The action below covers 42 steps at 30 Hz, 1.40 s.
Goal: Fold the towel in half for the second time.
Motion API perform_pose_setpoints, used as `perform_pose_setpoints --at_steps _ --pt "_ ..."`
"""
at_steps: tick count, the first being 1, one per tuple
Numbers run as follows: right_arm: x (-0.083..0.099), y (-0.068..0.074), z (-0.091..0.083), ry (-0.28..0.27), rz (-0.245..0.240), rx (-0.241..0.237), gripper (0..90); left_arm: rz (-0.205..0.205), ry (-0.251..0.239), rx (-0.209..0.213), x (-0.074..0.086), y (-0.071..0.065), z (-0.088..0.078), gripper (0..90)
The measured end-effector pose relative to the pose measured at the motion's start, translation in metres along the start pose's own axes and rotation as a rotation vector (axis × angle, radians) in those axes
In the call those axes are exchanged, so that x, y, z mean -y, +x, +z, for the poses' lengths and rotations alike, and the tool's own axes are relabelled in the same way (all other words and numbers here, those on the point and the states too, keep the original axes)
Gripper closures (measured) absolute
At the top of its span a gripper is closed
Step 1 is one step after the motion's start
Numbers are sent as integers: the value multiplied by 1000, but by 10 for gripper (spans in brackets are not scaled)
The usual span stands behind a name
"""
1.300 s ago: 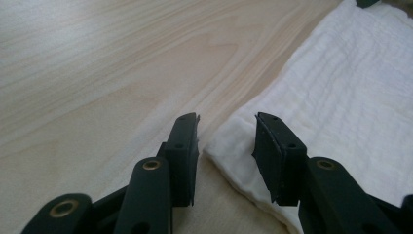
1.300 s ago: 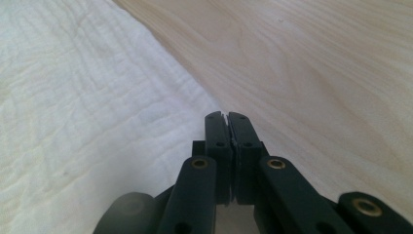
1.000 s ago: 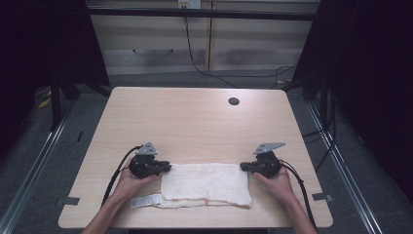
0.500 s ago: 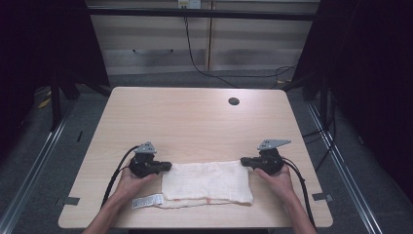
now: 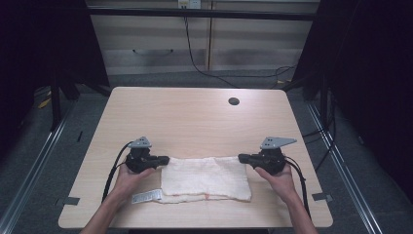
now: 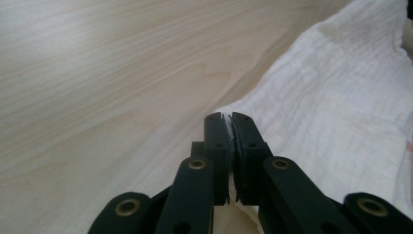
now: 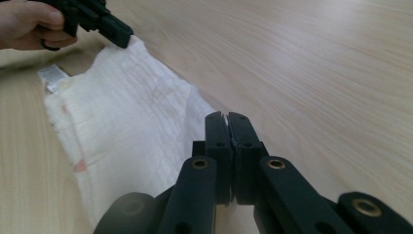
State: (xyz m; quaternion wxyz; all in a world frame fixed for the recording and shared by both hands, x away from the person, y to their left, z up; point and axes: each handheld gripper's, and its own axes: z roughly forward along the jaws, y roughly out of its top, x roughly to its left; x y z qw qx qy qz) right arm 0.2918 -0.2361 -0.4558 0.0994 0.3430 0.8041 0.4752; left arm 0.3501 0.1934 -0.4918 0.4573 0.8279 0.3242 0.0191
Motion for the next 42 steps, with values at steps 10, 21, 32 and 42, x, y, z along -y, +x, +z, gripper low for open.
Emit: perform_pose_setpoints --at_steps 10,21,32,42 --pt "-1 31 -7 -9 -74 -70 888 -17 -2 -42 -1 0 1 864" --pt "16 48 -6 38 -107 -143 888 -36 -16 -71 -2 4 -2 865" --pt "44 55 3 174 -108 -176 888 -19 -19 -69 -2 -2 -2 865" --pt "51 52 17 256 -80 -196 889 -23 -45 -59 -4 -1 0 864"
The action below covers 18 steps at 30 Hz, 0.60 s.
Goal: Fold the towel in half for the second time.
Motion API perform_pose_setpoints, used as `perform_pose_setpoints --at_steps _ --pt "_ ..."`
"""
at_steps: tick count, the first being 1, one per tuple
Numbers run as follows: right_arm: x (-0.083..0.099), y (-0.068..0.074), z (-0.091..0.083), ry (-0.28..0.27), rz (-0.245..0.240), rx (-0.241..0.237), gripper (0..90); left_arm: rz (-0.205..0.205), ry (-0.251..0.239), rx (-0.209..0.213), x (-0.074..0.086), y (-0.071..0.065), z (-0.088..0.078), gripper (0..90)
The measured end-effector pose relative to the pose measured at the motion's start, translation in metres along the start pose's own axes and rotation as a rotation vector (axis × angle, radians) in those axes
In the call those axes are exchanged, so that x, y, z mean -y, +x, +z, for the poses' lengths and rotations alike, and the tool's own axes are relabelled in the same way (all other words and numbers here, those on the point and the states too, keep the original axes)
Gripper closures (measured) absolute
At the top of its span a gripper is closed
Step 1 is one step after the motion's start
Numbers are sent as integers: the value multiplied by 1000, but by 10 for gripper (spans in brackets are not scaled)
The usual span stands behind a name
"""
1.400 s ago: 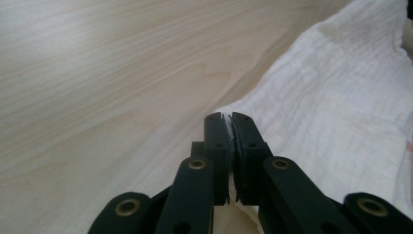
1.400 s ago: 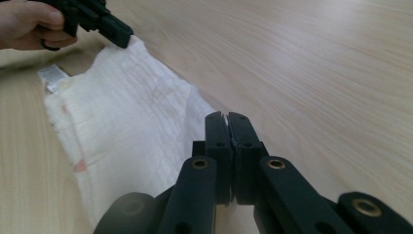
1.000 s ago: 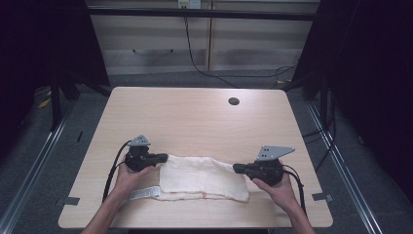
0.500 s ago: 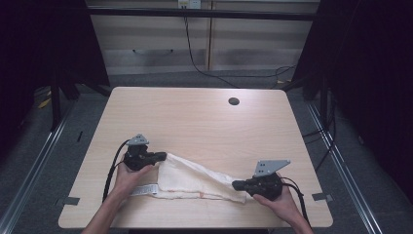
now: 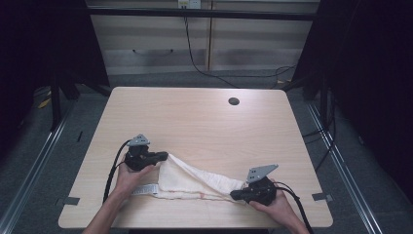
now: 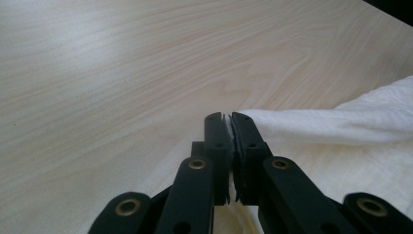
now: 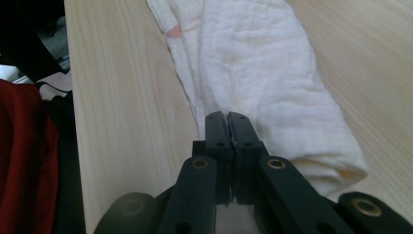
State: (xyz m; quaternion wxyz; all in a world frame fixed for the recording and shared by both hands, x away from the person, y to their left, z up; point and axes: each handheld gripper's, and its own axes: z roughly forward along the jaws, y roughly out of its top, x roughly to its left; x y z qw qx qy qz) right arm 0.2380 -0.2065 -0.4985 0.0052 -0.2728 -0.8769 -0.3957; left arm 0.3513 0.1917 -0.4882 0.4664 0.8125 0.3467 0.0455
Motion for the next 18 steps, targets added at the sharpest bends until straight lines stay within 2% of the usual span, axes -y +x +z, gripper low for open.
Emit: perform_pose_setpoints --at_steps 1,7,14,18 --pt "0 0 0 2 6 2 889 -10 -10 12 -1 0 -1 863" --pt "-3 5 1 21 9 38 891 40 -51 14 -10 -10 -10 862" --pt "-4 5 2 29 25 54 892 99 -94 44 -20 -28 -17 862" --pt "-7 4 4 34 49 72 893 106 -116 53 -25 -28 -20 861"
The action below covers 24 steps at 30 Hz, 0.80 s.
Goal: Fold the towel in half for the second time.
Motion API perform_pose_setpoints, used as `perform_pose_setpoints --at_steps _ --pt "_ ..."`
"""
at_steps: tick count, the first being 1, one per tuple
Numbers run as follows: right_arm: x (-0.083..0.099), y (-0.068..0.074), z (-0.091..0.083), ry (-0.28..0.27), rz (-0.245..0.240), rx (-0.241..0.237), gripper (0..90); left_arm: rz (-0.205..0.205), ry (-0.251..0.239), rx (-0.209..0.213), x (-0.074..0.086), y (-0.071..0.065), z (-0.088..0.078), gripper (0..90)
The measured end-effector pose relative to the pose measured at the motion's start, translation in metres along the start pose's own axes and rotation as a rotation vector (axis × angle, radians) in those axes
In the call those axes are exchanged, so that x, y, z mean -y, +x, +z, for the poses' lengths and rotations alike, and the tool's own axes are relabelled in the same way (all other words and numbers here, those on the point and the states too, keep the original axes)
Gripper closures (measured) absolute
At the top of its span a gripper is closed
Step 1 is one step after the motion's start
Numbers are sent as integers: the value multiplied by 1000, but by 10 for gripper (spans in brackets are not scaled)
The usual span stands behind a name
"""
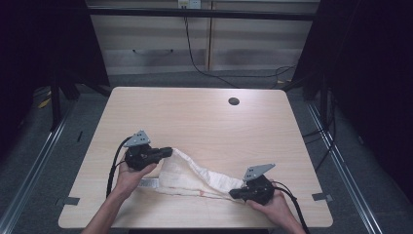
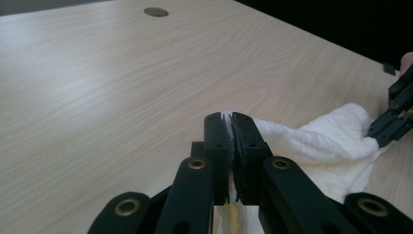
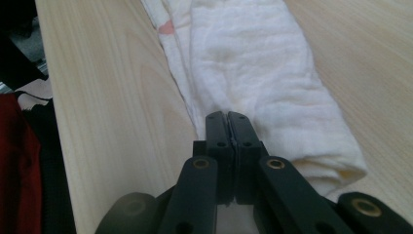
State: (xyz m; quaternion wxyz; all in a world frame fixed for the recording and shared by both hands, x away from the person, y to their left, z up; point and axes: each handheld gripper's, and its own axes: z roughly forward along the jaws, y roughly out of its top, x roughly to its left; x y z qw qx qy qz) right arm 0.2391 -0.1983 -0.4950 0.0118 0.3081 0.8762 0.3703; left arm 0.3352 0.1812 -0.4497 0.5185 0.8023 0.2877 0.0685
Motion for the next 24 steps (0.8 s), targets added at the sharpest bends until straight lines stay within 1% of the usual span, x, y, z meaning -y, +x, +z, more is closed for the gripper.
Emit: perform_pose_setpoints --at_steps 1,2,3,4,5,6,7,9,10,12,13,14,15,16,17,19,22,23,24 --pt "-1 0 0 6 19 5 893 1 -3 2 -1 0 -1 861" --pt "-3 -1 1 11 23 14 893 2 -10 5 -2 0 -2 861" --pt "-5 1 1 24 37 38 894 7 -10 5 -3 0 -3 861" --pt "-5 1 1 18 44 38 894 14 -9 7 -3 -1 -4 861" --pt "-6 -1 2 20 41 52 895 22 -7 9 -4 -1 -5 861" --pt "-7 -1 2 19 49 64 894 25 -6 14 -4 -3 -7 861" --pt "-8 -2 3 18 50 67 895 31 -5 17 -3 -4 -8 861" --pt "-8 -3 3 13 56 73 895 56 9 28 -1 -11 -12 860" --pt "-8 -4 3 14 50 73 894 59 16 35 3 -14 -13 860" --pt "-8 -4 3 9 58 78 894 76 39 51 11 -19 -16 860" --pt "-8 -2 3 15 65 84 895 78 44 55 15 -22 -18 860" --pt "-8 -2 3 12 61 87 894 79 53 67 18 -23 -20 859" --pt "-8 -2 3 11 63 87 894 83 65 70 20 -25 -21 859" --pt "-8 -3 3 8 59 85 894 98 85 63 24 -27 -24 859" --pt "-7 -3 3 8 65 83 894 98 97 79 27 -29 -25 859" --pt "-7 -4 3 -1 65 74 894 108 125 79 33 -33 -29 856" --pt "-7 -4 3 1 67 74 894 102 161 104 45 -38 -30 856" --pt "-7 -4 3 0 67 75 895 105 179 120 49 -40 -30 857" --pt "-7 -3 3 1 68 76 894 110 201 120 55 -43 -30 857"
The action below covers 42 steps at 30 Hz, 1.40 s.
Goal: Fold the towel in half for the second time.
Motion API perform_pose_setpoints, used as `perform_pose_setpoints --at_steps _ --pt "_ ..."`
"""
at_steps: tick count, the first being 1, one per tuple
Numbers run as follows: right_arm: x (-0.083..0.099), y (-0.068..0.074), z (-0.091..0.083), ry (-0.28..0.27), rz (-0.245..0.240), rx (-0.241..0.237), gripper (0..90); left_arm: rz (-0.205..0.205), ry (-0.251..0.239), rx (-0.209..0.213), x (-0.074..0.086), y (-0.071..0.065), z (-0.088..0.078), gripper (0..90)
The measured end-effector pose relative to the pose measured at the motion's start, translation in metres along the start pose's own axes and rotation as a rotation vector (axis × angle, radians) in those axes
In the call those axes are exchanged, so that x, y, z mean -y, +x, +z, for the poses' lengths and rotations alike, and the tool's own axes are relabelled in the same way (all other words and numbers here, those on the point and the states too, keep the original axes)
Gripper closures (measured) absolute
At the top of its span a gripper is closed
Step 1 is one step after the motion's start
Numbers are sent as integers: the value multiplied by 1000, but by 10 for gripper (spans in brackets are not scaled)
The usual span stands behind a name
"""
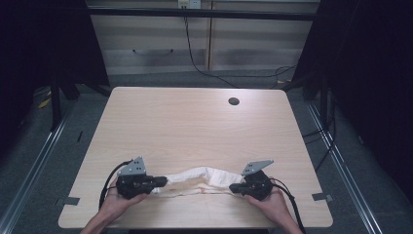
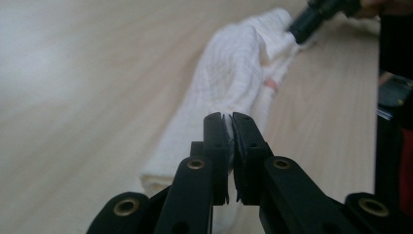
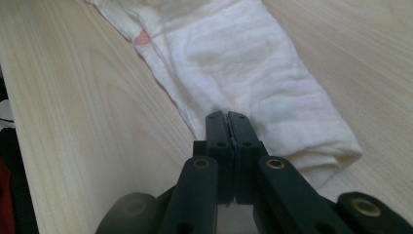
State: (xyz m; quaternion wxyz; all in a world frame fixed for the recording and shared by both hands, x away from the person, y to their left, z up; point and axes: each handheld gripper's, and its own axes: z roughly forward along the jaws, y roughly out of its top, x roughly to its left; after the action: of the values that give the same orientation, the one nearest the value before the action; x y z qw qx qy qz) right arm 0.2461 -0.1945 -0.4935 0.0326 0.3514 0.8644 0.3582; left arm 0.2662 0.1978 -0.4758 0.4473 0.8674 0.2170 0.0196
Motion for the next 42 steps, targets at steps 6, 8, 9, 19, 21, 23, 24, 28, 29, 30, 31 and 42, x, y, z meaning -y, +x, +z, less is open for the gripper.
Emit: perform_pose_setpoints --at_steps 6,8,9,19,21,23,24,28,29,30,31,42 --pt "0 3 0 -3 -17 23 894 20 79 -29 16 -6 10 857" --pt "1 4 0 -5 -43 27 894 26 94 -18 18 -5 13 857" --pt "0 4 -1 8 -49 28 893 18 89 -20 18 -4 13 857" --pt "4 2 -11 31 -94 201 894 32 86 -76 17 -3 16 859" --pt "8 3 -16 32 -91 223 894 32 84 -78 18 -3 16 859" --pt "12 3 -21 21 -83 228 893 28 83 -78 18 -2 16 858" --pt "15 3 -24 12 -69 225 893 22 78 -70 18 -2 16 858" --pt "22 0 -24 -35 -47 192 891 16 78 -83 17 -2 18 857" --pt "23 0 -24 -36 -44 193 890 15 76 -90 16 -1 19 857" --pt "22 0 -23 -34 -41 194 890 12 77 -90 15 1 20 857" --pt "22 -1 -22 -30 -38 195 890 11 75 -95 14 3 22 857" --pt "6 -17 -11 -43 -24 183 857 -59 38 -122 9 18 25 778"
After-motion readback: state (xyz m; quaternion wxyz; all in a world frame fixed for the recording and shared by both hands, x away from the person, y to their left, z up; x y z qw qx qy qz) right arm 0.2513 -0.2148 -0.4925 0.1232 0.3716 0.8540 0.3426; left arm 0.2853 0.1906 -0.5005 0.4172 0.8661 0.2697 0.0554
